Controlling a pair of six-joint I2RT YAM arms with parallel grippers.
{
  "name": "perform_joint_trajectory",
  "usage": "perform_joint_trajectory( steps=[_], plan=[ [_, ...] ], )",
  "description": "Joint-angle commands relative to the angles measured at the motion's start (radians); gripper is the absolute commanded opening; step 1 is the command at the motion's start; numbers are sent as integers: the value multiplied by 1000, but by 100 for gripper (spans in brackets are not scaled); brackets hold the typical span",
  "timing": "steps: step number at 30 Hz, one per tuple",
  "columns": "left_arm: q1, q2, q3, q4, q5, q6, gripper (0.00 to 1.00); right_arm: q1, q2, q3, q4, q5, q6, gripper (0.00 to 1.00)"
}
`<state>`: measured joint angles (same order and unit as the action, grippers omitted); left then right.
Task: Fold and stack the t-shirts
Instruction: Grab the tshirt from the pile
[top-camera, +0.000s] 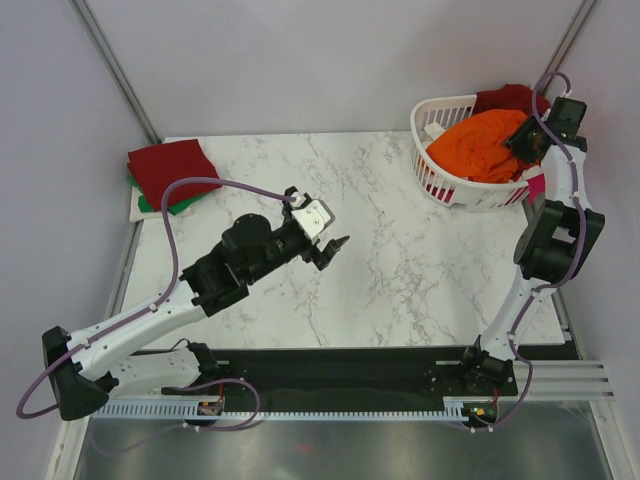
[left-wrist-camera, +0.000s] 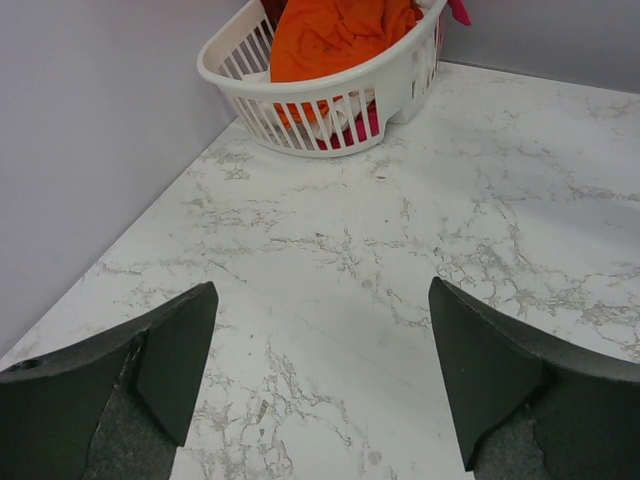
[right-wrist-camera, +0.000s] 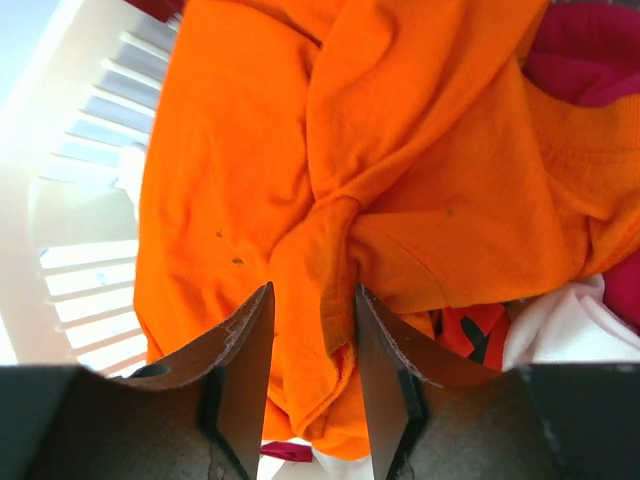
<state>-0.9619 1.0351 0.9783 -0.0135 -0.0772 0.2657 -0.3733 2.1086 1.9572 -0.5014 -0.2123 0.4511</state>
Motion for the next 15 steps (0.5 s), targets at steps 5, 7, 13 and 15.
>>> perform_joint_trajectory(
  steps=[5, 7, 13, 15],
  plan=[
    [-6, 3, 5, 20, -13, 55, 94, -1, -29, -32, 20, 19, -17, 42],
    [-6, 0, 5, 20, -12, 53, 94, -3, -24, -29, 18, 22, -20, 31],
    [-6, 0, 3, 18, -19, 58, 94, 4, -32, 20, 1, -1, -11, 0],
    [-6, 2, 7, 20, -35, 61, 94, 19, -47, 49, -11, -10, -8, 0]
  ],
)
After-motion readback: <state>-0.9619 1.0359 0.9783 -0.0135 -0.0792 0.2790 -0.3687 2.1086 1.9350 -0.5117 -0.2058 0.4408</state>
